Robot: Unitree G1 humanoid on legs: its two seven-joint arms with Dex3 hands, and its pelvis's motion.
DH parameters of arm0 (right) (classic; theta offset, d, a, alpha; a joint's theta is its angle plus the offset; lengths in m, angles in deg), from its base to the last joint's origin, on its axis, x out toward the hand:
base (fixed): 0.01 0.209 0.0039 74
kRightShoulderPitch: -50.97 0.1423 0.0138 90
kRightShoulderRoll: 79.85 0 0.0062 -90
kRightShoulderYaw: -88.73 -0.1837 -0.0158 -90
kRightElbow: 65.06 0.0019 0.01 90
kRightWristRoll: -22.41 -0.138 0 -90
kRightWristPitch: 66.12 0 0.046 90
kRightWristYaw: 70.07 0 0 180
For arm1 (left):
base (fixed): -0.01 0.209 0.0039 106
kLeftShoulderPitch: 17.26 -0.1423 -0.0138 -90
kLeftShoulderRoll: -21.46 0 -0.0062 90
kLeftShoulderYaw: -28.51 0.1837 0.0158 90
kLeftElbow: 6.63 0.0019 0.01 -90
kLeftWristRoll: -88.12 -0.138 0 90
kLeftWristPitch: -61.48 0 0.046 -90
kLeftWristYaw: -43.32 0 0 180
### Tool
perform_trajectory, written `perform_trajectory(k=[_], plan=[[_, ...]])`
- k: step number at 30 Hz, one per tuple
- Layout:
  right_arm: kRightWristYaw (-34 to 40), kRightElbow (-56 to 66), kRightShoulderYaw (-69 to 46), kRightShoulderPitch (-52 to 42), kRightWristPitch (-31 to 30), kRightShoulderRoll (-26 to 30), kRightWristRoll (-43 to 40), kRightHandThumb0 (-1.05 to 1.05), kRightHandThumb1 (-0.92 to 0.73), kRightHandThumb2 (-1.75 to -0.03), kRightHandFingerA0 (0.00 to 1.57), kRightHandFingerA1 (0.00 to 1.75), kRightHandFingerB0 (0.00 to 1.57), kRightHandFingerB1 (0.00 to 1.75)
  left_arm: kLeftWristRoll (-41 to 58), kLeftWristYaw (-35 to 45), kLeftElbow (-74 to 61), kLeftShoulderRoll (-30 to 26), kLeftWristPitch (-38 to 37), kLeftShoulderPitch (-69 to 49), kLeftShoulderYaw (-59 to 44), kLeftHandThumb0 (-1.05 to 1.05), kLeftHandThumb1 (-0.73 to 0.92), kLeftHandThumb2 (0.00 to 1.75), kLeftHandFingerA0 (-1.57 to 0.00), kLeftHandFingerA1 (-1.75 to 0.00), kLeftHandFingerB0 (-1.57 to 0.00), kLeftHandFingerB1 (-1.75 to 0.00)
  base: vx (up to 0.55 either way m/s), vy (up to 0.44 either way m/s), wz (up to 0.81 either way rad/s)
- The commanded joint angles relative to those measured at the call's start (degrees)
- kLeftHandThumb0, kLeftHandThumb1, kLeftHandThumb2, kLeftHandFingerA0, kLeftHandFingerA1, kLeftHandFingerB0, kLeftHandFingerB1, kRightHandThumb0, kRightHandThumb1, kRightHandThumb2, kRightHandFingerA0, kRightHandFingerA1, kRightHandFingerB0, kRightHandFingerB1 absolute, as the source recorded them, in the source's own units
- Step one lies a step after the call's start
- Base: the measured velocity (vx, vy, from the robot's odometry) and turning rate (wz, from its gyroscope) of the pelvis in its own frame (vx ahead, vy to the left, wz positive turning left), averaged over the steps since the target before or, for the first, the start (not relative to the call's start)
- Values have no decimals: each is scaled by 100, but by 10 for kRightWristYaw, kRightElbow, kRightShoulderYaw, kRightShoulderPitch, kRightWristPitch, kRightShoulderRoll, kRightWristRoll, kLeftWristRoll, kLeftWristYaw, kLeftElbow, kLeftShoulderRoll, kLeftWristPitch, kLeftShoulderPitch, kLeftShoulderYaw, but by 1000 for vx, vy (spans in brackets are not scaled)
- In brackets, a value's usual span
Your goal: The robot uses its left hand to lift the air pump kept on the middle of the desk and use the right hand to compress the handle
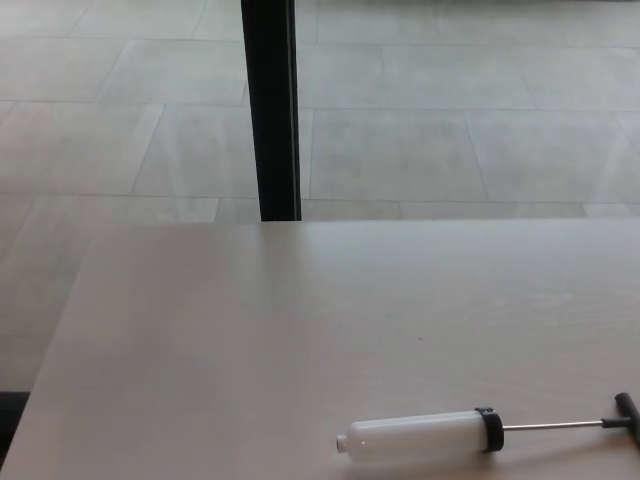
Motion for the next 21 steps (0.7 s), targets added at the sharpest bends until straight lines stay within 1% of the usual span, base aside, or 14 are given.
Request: perform_trajectory(k=[1,3,4,5,6,7,8,9,10,11,16,17,18,21], plan=[[-18,18,-60,11,13,31,-77,-61,-68,-60,65,72,35,45,68,9,6,-12,-36,0,-66,-51,40,77,-57,-67,-47,-56,0,0,0],[-31,29,-87,27,-30,52,-102,-71,-75,-62,47,66,28,43,74,1,-7,-20,-51,8,-87,-61,46,84,-29,-58,-41,-59,0,0,0],[-25,51,-89,32,-50,70,-99,-82,-83,-65,36,65,25,42,70,-2,-18,-31,-63,22,-89,-55,60,58,-32,-53,-38,-48,0,0,0],[-29,72,-97,42,-71,87,-106,-84,-84,-65,27,65,16,45,84,11,-28,-36,-75,39,-104,-53,60,58,-24,-52,-27,-44,0,0,0],[-35,94,-102,44,-75,91,-111,-83,-67,-106,27,67,15,52,84,13,-36,-40,-83,49,-107,-66,46,82,-24,-57,-26,-52,0,0,0],[-38,120,-106,40,-74,92,-113,-83,-67,-106,27,67,15,52,74,7,-46,-45,-91,57,-101,-66,46,82,-24,-57,-26,-52,0,0,0],[-40,145,-111,58,-87,98,-125,-83,-87,-66,21,63,19,43,61,-10,-65,-51,-99,74,-93,-61,59,58,-36,-51,-41,-43,0,0,0],[-42,186,-119,70,-108,98,-141,-82,-86,-67,19,59,17,41,74,-10,-89,-53,-100,97,-103,-62,47,80,-33,-55,-31,-51,0,0,0],[-26,216,-122,79,-117,99,-141,-81,-86,-67,25,56,18,40,68,-21,-101,-60,-89,122,-97,-59,58,58,-38,-44,-39,-39,0,0,0],[-11,240,-114,91,-111,108,-123,-82,-70,-108,23,61,12,50,55,-31,-128,-65,-94,142,-87,-64,60,58,-37,-45,-40,-38,0,0,0],[-4,329,-86,167,-129,133,-111,-86,-70,-106,27,62,12,49,6,-82,-478,-42,-7,173,-48,-69,60,59,-44,-49,-49,-40,0,0,0],[-11,348,-80,190,-129,132,-120,-77,-67,-104,23,60,13,49,-13,-87,-542,-37,-13,202,-27,-70,53,60,-73,-91,-49,-44,0,0,0],[-2,389,-64,203,-135,128,-111,-75,-87,-67,26,62,23,43,-56,-81,-608,-43,12,234,16,-69,60,58,-47,-51,-49,-40,0,0,0],[-1,430,-52,198,-136,119,-100,-81,-88,-67,25,59,24,45,-77,-69,-684,-27,53,266,60,-64,60,58,-43,-48,-50,-42,0,0,0]])
